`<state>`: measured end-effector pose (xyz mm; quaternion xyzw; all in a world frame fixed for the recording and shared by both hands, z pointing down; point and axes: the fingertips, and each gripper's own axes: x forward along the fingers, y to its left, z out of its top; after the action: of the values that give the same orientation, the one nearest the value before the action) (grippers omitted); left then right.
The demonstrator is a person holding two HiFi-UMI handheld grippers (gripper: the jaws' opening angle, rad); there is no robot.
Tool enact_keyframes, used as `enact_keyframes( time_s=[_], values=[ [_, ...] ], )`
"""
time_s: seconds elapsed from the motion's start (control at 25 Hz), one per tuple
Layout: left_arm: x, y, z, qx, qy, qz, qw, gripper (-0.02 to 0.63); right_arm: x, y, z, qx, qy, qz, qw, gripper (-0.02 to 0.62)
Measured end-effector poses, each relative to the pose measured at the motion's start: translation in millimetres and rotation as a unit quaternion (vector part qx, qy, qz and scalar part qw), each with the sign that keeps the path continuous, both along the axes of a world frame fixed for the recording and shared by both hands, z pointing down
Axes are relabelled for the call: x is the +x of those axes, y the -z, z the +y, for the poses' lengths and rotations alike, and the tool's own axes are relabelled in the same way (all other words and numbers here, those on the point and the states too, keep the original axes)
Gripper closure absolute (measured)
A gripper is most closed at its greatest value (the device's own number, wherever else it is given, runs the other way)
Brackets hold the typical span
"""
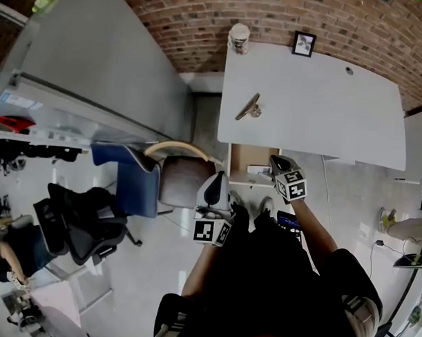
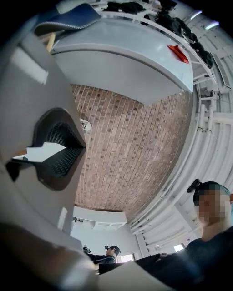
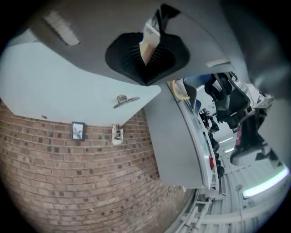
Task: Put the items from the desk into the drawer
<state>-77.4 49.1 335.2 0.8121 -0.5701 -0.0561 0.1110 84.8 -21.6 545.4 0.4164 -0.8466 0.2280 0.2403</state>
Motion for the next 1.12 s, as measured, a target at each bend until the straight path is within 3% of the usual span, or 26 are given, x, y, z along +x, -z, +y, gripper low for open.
enact_keyframes(
  time_s=[0.2, 0.48, 0.84, 0.88, 0.96, 1.12],
  values=[
    [-6, 21, 3, 0.025, -0.001, 0.003, 0.9997, 0.592, -8, 80, 14, 0.069, -0.004, -0.043, 0.997, 0.592],
    [-8, 37, 15, 0.039, -0.010, 0.009, 0.9992, 0.592, -15, 178, 64, 0.160, -0.013, -0.092, 0.983, 0.592],
    [3, 40, 18, 0.045, -0.031, 0.004, 0.9985, 0.592, -12, 199, 87, 0.182, -0.014, -0.102, 0.978, 0.592],
    [4, 40, 19, 0.045, -0.032, 0.004, 0.9985, 0.592, -11, 200, 86, 0.185, -0.017, -0.100, 0.978, 0.581],
    [7, 40, 22, 0.045, -0.033, 0.004, 0.9984, 0.592, -10, 201, 84, 0.189, -0.020, -0.094, 0.977, 0.429],
    [14, 41, 27, 0.047, -0.032, 0.002, 0.9984, 0.592, -4, 199, 85, 0.186, -0.018, -0.092, 0.978, 0.416]
  ],
)
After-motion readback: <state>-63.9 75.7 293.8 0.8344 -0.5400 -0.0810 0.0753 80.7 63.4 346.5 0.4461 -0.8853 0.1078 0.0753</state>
